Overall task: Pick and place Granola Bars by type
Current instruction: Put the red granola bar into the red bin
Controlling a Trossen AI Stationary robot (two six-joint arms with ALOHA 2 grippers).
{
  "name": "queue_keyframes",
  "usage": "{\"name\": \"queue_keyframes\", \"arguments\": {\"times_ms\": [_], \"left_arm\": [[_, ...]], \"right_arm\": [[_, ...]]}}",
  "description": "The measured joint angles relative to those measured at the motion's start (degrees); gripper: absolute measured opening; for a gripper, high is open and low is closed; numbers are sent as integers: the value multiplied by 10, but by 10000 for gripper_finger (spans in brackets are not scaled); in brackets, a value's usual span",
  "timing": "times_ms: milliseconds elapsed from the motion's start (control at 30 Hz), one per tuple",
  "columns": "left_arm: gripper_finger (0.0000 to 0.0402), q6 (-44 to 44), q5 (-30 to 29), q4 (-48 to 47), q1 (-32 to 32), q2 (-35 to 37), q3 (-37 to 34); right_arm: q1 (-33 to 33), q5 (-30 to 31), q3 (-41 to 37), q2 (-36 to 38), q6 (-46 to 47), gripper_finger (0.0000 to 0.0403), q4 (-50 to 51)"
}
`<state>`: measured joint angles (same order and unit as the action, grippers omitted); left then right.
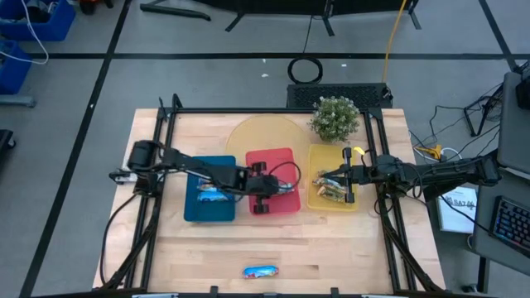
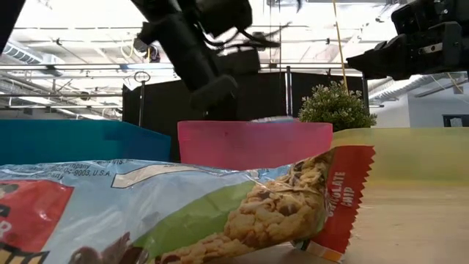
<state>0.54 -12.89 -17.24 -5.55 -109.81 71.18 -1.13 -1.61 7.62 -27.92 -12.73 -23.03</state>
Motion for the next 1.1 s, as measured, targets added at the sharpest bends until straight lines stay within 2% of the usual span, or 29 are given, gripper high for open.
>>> {"name": "queue_keyframes", "arguments": {"times_ms": [233, 433, 633, 733, 833, 1000, 1100], "left_arm": [[49, -2, -21, -11, 0, -16, 14], [99, -3, -24, -21, -3, -1, 14], [151, -21, -23, -59, -15, 43, 13], [163, -57, -22, -57, -39, 112, -13], [153, -121, -33, -16, -72, 212, -77], [80, -121, -65, 47, -91, 431, -230], [21, -91, -58, 140, -89, 559, -351]], "right_arm": [[0, 3, 0, 0, -23, 0, 1], [0, 43, 0, 0, -30, 0, -3], [0, 47, 0, 0, -30, 0, -3], [0, 46, 0, 0, -30, 0, -4], [0, 42, 0, 2, -33, 0, -3], [0, 20, 0, 2, -41, 0, -16], [1, 11, 0, 1, -31, 0, -31]]}}
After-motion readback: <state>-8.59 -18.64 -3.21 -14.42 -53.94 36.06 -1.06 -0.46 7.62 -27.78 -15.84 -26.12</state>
